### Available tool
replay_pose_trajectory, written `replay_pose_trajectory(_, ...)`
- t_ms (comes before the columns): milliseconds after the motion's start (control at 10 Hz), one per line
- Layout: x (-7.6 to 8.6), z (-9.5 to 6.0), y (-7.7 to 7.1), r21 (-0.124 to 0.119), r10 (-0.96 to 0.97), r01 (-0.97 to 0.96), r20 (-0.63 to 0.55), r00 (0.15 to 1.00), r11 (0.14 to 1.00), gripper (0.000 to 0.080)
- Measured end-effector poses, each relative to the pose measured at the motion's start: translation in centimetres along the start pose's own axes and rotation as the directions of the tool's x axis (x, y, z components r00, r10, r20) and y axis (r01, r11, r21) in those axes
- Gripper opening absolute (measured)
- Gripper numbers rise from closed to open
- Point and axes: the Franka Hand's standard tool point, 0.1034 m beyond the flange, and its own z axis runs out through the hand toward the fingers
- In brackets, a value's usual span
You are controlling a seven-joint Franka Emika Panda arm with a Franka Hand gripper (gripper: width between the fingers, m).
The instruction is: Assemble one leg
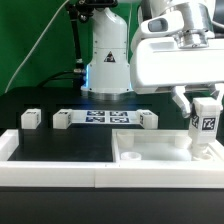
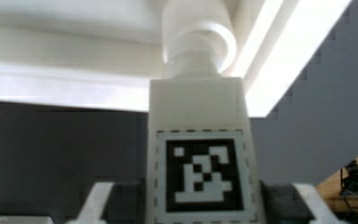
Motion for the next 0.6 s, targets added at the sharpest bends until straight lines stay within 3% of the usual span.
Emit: replay_pose_trajectory(600,-1.0,1.7,-0.4,0.003,0.003,-0.003,-0.005,1.000,1.000,0.0292)
